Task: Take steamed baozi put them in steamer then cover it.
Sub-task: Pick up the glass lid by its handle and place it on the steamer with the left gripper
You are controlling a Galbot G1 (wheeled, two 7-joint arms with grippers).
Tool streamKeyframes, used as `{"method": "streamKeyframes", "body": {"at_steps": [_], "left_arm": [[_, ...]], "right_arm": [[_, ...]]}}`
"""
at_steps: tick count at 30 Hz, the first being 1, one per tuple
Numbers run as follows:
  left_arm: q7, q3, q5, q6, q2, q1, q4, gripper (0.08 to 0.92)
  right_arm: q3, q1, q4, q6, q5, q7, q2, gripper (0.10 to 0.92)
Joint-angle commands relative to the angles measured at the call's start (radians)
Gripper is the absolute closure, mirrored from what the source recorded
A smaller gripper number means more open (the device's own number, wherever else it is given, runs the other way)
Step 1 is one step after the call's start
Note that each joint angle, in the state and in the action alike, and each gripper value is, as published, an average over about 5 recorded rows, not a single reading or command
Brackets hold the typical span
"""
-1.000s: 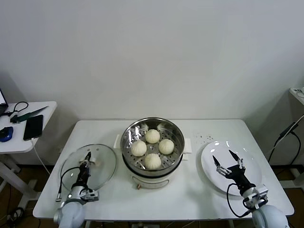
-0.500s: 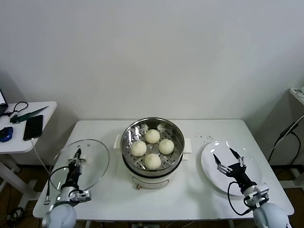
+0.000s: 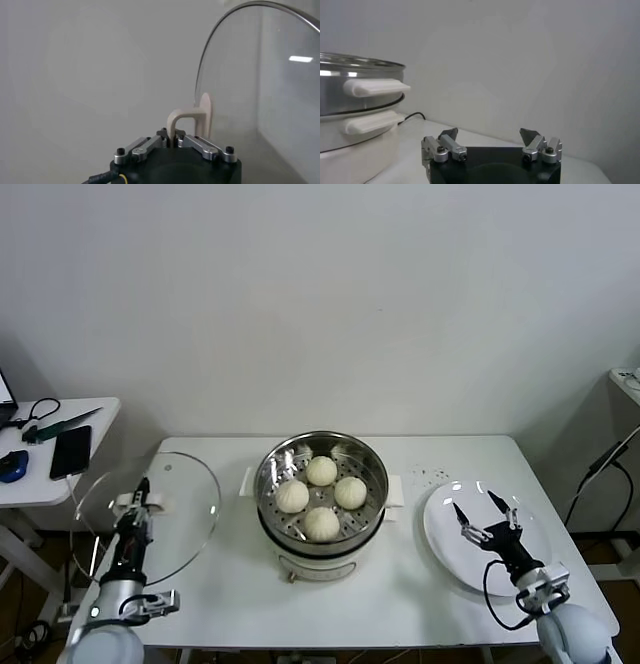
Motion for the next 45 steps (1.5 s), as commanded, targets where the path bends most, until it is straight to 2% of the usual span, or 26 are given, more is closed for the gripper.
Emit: {"method": "streamKeyframes", "body": {"at_steps": [1,6,10,16,21,32,45], "left_arm": [[0.116,0.223,-0.002,0.333,0.233,-0.007,-0.233,0.848],[0.212,0.417,0.011,0.473,0.331,-0.172,-0.233,0.848],[0.304,0.541,0.036,0.523,0.334,-0.287,-0.222,0.848],[0.458,0.664,0.147,0.549,0.208,-0.416,-0.187,0.848],[0.52,0.77,0.224,0.563,0.115,-0.504,-0.134,0.848],[0.554,0.895,0.272,0.595,-0.062,-0.618,0.013,0.848],[0.541,0.948,0.288,0.608,-0.168,-0.63,0.144,0.848]], "right_arm": [[-0.017,0.033,-0.022,-0.002,-0.004,0.004,-0.019,0.203],[-0.032,0.056,-0.037,-0.004,-0.008,0.011,-0.032,0.203],[-0.043,0.07,-0.047,-0.005,-0.014,0.015,-0.036,0.203],[-0.06,0.085,-0.056,-0.005,-0.029,0.023,-0.027,0.203],[-0.071,0.091,-0.056,-0.007,-0.038,0.031,-0.024,0.203],[-0.055,0.082,-0.066,-0.005,-0.051,0.036,-0.014,0.203],[-0.03,0.074,-0.075,0.001,-0.056,0.035,-0.014,0.203]]}}
